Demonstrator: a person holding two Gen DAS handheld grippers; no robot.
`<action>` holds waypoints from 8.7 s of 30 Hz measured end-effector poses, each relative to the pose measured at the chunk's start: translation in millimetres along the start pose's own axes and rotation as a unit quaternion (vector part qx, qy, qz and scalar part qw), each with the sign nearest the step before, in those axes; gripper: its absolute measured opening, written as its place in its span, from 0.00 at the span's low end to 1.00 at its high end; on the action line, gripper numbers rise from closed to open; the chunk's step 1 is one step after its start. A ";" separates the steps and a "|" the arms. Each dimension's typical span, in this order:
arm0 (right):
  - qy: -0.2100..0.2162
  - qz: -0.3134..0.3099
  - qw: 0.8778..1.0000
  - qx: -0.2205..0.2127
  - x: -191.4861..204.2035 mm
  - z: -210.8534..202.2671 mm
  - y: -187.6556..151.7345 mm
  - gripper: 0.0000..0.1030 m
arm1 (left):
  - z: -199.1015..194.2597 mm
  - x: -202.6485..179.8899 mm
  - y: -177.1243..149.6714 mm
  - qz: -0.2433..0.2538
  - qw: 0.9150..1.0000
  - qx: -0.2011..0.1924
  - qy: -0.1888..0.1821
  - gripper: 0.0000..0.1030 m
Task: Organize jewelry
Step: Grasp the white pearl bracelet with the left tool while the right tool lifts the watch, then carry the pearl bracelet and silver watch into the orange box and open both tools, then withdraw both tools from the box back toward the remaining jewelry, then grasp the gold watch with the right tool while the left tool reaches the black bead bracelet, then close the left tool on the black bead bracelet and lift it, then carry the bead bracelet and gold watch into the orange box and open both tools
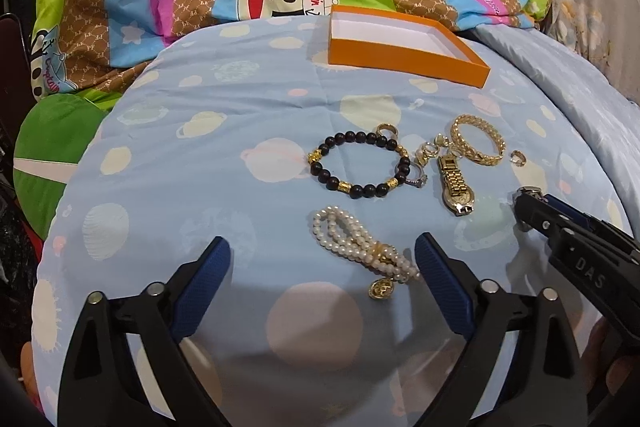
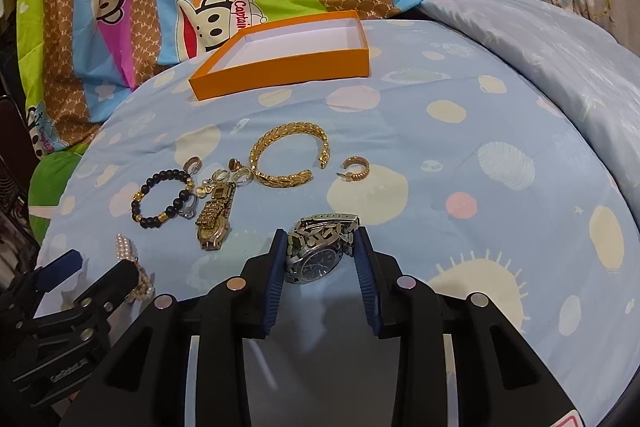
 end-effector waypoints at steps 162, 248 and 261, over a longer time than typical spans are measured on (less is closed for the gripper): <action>0.030 -0.021 0.999 0.009 -4.3 9.7 6.5 0.16 | 30.9 -13.0 43.1 0.095 0.992 0.001 -0.082 0.51; 0.130 -0.045 0.990 -0.017 7.3 -40.4 100.7 0.08 | -36.3 -21.3 103.0 0.106 0.978 -0.067 -0.169 0.07; 0.206 -0.003 0.978 -0.014 18.3 46.3 234.1 0.08 | 36.8 -52.3 228.0 0.084 0.977 -0.088 -0.177 0.07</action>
Point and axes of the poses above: each gripper's, at about its wrist camera, not at the fingertips, and z roughly the way its jaws point, x to its left, y to its top, the point moved 5 cm from there along z, roughly the way its jaws point, and after that the axes turned 8 degrees about x, right-handed, at the moved point
